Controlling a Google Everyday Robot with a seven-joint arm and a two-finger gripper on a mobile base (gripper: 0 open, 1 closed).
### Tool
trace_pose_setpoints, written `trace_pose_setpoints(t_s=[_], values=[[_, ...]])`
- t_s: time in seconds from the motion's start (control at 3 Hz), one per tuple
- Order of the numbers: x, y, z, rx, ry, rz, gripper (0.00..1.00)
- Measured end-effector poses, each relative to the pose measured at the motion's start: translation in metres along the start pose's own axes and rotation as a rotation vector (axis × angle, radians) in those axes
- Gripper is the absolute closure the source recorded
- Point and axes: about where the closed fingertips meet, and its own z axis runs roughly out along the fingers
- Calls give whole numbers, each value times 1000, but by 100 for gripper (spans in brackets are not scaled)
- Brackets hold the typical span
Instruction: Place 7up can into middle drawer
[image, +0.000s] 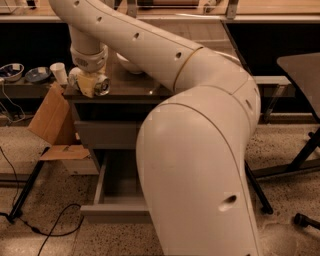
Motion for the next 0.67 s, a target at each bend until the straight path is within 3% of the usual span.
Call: trace_pose_setpoints(t_s=[0.67], values=[[32, 4, -28, 47, 17, 46, 100]])
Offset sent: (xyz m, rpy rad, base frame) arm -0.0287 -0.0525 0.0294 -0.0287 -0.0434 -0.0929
